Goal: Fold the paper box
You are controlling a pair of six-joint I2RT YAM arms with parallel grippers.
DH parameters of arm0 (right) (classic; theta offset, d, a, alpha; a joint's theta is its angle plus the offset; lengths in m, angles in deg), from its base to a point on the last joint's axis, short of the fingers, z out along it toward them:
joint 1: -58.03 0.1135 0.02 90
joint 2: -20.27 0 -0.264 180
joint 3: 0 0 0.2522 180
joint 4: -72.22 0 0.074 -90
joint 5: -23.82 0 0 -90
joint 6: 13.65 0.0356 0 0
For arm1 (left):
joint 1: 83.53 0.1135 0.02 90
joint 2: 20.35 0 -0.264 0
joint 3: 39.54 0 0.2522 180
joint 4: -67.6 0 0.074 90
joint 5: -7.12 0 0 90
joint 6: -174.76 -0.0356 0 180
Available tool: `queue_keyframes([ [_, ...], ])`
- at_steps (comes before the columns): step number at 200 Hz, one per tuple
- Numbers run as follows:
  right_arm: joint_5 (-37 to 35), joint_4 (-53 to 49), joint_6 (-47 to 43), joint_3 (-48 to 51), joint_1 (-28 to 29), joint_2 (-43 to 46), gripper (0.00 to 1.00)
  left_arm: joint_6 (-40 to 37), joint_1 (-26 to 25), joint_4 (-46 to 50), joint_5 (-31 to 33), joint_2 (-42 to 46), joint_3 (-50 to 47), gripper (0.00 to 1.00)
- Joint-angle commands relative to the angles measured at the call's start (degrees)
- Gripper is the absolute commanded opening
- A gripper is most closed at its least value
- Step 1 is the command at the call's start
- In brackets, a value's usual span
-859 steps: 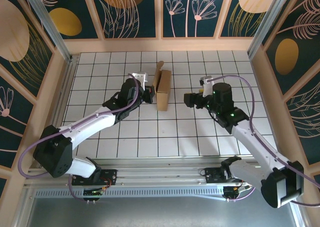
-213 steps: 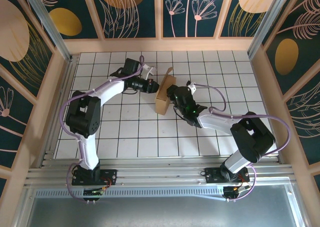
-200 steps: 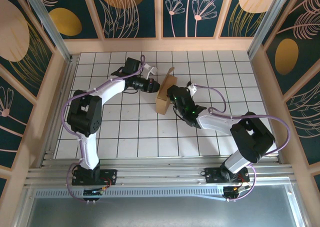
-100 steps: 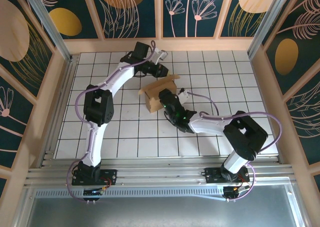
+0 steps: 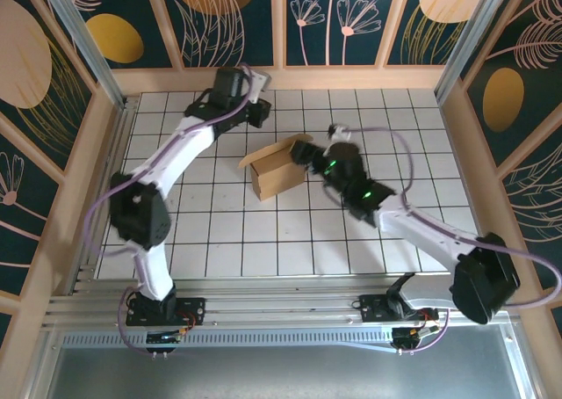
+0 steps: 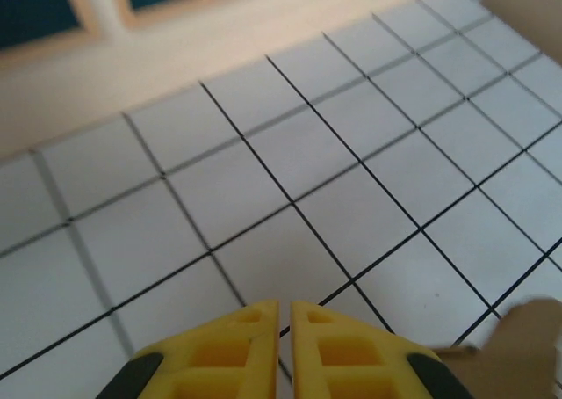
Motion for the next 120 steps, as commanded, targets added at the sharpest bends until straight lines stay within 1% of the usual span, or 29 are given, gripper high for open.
queue_keyframes([
  [1,33.2,-16.6,-32.2,-9.7,-13.1,-4.2,0.68,1.3,0.0,-4.4,5.7,14.3,-10.4,0.13],
  [15,42.9,-27.8,-48.9,-17.3,-18.3,-10.1,0.69,1.3,0.0,-4.6,5.1,20.9,-17.6,0.20],
  [21,44.2,-31.9,-55.9,-20.0,-19.6,-12.6,0.69,1.3,0.0,-4.6,4.9,23.2,-20.1,0.22],
  [28,43.3,-33.8,-59.7,-22.3,-20.6,-14.8,0.71,1.7,0.0,-4.5,4.9,25.5,-22.3,0.23],
  [33,43.9,-35.0,-62.3,-23.9,-21.1,-16.4,0.72,2.1,0.1,-4.5,4.5,27.0,-23.8,0.24],
  [42,48.0,-37.4,-66.9,-26.9,-22.3,-19.1,0.73,2.0,0.1,-4.5,2.0,28.9,-26.2,0.24],
  [54,53.2,-41.1,-71.4,-30.4,-22.9,-22.4,0.73,2.4,0.1,-3.8,-2.9,30.5,-28.5,0.31],
  [62,55.4,-43.8,-73.4,-33.4,-22.9,-24.7,0.73,2.8,0.1,-2.5,-7.3,30.6,-29.1,0.37],
  [73,57.3,-45.9,-73.9,-36.1,-23.0,-27.4,0.72,4.4,0.4,-1.0,-12.8,30.0,-29.0,0.44],
  [85,59.8,-48.3,-75.0,-38.5,-22.9,-30.1,0.71,6.1,0.8,-0.4,-16.9,28.7,-29.2,0.50],
  [95,60.0,-48.0,-74.4,-39.4,-23.0,-31.6,0.70,6.9,1.3,0.2,-16.7,27.6,-29.5,0.52],
  [108,59.3,-44.4,-72.3,-38.4,-23.0,-32.1,0.70,6.7,2.1,1.7,-14.3,26.2,-29.4,0.53],
  [120,58.8,-41.6,-71.9,-36.9,-22.8,-31.9,0.69,5.9,2.6,2.3,-13.4,25.4,-29.3,0.54],
])
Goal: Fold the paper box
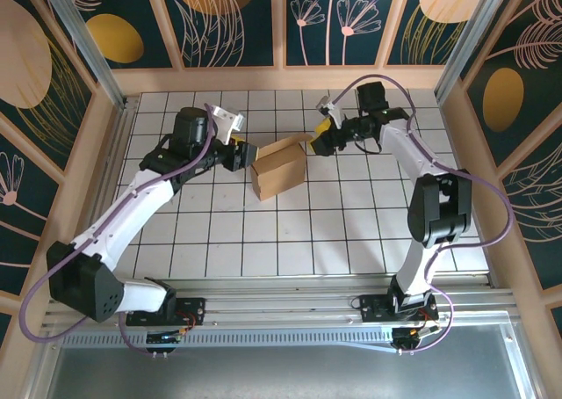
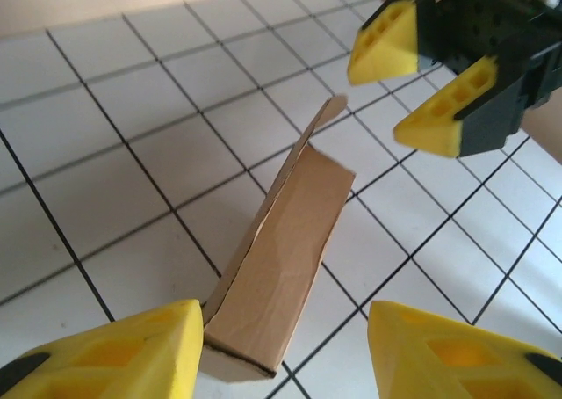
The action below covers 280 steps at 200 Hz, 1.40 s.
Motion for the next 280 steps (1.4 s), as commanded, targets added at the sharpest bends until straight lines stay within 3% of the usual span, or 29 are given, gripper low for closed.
queue_keyframes([
  [1,4.1,0.8,-2.5,0.0,0.1,-0.1,0.69,0.7,1.4,2.6,-1.7,-1.4,-0.2,0.54],
  [44,4.9,2.0,-2.2,-1.9,0.4,-2.9,0.55,-1.2,1.5,4.2,-2.8,-5.8,1.3,0.56],
  [84,4.6,1.2,-2.3,-3.5,0.8,-5.2,0.41,-1.6,1.5,7.5,0.1,-7.1,1.1,0.50],
  [135,3.8,1.1,-1.9,-4.9,2.0,-6.5,0.25,-1.1,1.5,7.4,2.1,-6.8,-0.8,0.28],
  [189,0.2,-0.3,-1.1,-6.5,3.5,-6.8,0.18,-2.2,1.5,9.2,5.7,-7.3,-0.5,0.21],
  [224,-3.3,-0.7,2.0,-6.6,5.5,-6.4,0.10,-1.5,1.5,7.9,5.8,-7.6,0.4,0.12],
  [280,-16.9,8.4,12.8,1.0,9.2,0.8,0.05,-3.2,1.5,8.3,8.7,-10.2,4.0,0.15],
])
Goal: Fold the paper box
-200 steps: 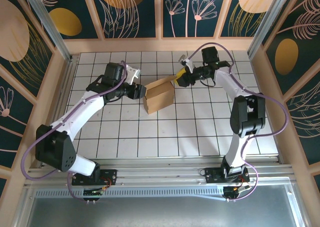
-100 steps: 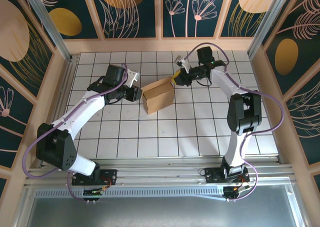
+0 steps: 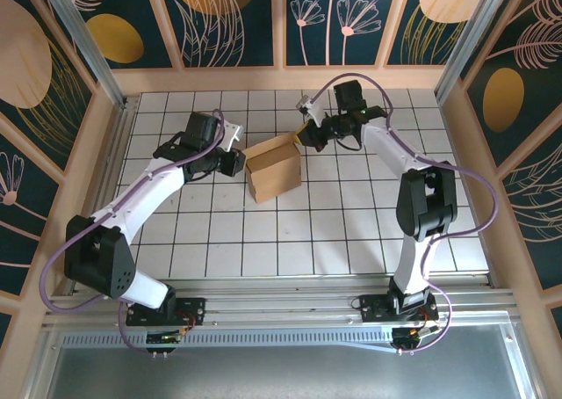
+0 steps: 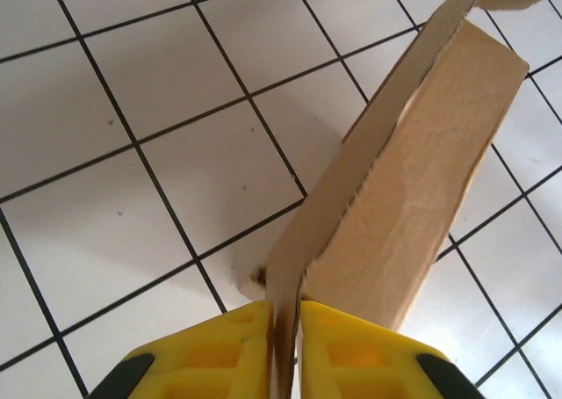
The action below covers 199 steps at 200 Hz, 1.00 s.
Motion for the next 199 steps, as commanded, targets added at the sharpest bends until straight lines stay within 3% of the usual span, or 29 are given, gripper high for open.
queue_keyframes([
  [1,-8.7,3.1,6.8,4.6,2.3,4.9,0.05,-1.1,0.1,0.7,1.8,-2.2,2.9,0.15],
  [75,-27.8,16.7,15.2,17.6,8.0,15.9,0.03,2.6,0.1,1.6,4.4,-3.3,5.0,0.10],
  [88,-28.6,17.7,15.0,18.8,8.0,16.9,0.03,2.8,0.1,2.3,5.0,-2.6,4.8,0.13],
  [99,-28.7,18.5,15.0,19.8,8.0,17.7,0.03,2.9,0.1,2.8,5.3,-2.0,4.6,0.24],
  [109,-28.6,18.8,15.1,20.2,8.1,18.3,0.03,3.1,0.1,3.1,5.5,-1.9,4.6,0.24],
  [199,-30.0,20.7,19.4,21.4,9.4,19.2,0.00,5.4,0.1,1.3,3.4,-3.7,6.0,0.07],
])
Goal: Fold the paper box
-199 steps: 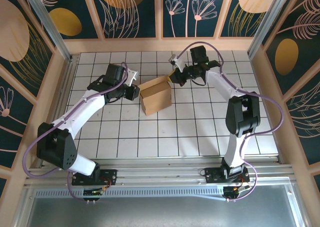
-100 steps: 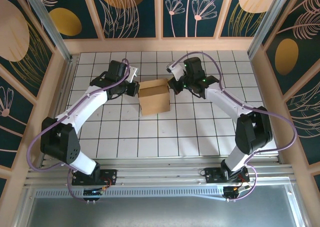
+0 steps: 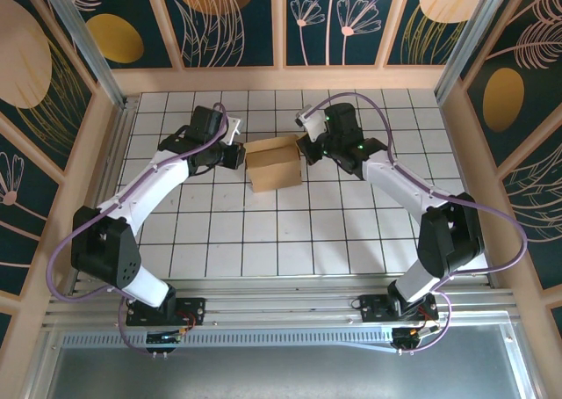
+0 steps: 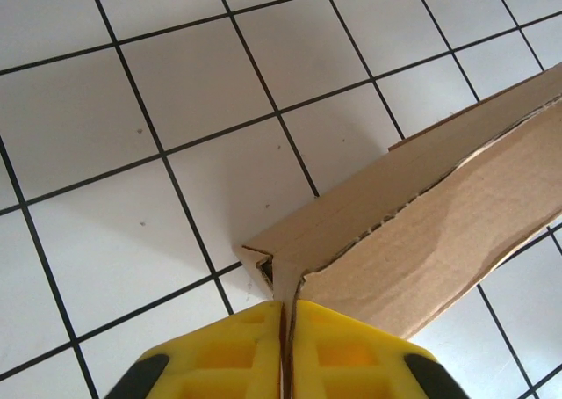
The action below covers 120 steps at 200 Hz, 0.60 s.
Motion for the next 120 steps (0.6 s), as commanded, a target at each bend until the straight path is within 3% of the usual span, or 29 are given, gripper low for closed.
queue_keyframes([
  [1,-2.4,2.8,4.1,1.2,0.6,2.2,0.00,1.9,0.2,0.1,-0.3,-0.3,2.0,0.07],
  [25,-3.5,3.5,11.2,1.3,0.6,1.0,0.00,6.1,-0.1,-2.0,1.2,-0.6,1.6,0.00],
  [82,-6.0,4.5,24.6,2.0,1.2,-1.0,0.00,13.6,-1.9,-5.7,4.0,-2.6,1.8,0.00],
  [120,-10.7,7.4,28.4,4.7,3.0,-0.8,0.00,15.6,-2.5,-6.2,6.1,-4.1,2.4,0.00],
])
